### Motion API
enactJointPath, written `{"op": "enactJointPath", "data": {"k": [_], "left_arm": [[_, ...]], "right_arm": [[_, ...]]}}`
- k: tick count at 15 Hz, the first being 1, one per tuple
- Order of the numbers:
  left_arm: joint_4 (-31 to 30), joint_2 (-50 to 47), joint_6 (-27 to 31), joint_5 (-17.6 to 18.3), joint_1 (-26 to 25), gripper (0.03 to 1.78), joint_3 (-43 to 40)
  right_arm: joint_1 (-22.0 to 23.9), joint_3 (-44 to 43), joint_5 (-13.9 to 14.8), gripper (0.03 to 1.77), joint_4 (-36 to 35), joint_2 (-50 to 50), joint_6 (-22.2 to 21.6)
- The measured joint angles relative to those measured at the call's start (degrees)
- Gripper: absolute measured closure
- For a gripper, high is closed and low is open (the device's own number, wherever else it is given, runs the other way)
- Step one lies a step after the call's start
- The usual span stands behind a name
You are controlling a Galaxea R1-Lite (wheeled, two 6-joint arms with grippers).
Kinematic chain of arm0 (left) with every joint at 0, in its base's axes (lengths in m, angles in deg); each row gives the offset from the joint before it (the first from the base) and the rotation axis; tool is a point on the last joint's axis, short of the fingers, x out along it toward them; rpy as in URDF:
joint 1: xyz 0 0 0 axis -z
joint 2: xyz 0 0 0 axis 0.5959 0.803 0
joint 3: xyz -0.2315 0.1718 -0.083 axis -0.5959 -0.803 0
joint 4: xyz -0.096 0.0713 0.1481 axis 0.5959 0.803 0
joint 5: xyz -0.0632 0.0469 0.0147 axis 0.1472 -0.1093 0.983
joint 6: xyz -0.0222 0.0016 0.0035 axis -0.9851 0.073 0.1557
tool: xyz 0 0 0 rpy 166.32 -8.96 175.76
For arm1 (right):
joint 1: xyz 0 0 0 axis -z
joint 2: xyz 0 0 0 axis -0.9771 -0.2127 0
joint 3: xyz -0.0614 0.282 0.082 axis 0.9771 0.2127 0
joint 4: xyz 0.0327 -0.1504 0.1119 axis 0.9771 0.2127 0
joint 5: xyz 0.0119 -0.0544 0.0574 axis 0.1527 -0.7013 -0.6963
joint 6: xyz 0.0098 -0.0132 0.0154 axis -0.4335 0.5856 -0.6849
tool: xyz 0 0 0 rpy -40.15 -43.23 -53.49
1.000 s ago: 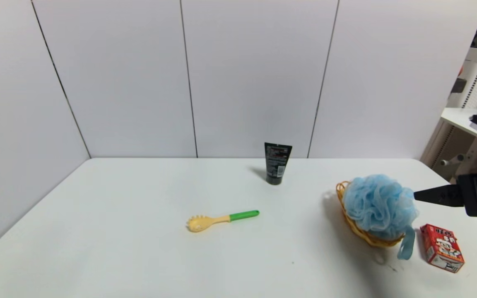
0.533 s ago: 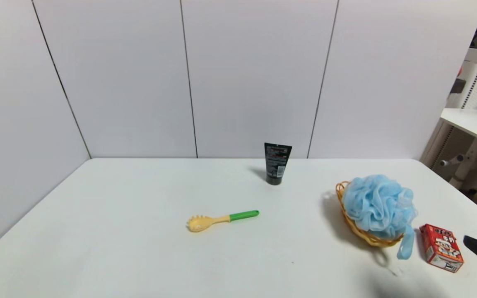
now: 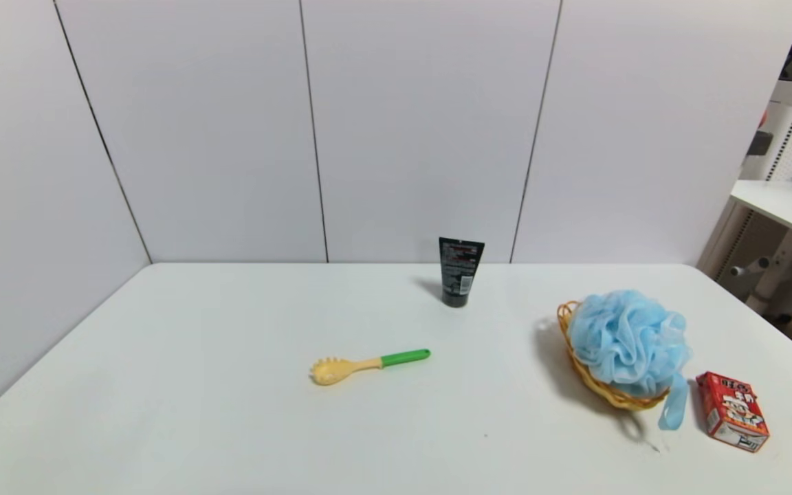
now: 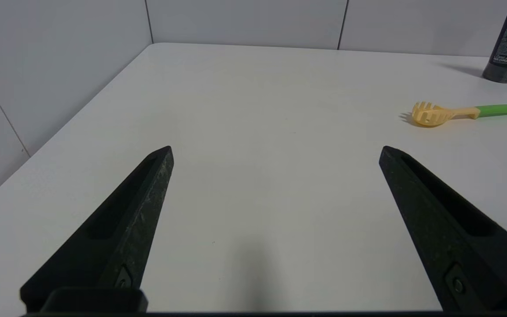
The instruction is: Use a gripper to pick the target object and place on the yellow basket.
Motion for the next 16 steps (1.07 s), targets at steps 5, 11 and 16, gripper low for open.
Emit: {"op": "enactJointPath", "data": {"k": [5, 11, 16], "left_arm": [[0.0, 0.0, 0.0, 0.02, -0.02, 0.12, 0.0], [0.0, 0.0, -0.02, 0.02, 0.0, 0.12, 0.0], [0.02, 0.0, 0.0, 0.02, 0.0, 0.12, 0.0]], "right_arm": [[0.82, 0.72, -0.52, 0.11, 1.32, 7.14, -0.77], [0.82, 0.77, -0.46, 0.11, 1.65, 8.07, -0.35], [0.84, 0.79, -0.39, 0.11, 1.43, 8.07, -0.79]]}}
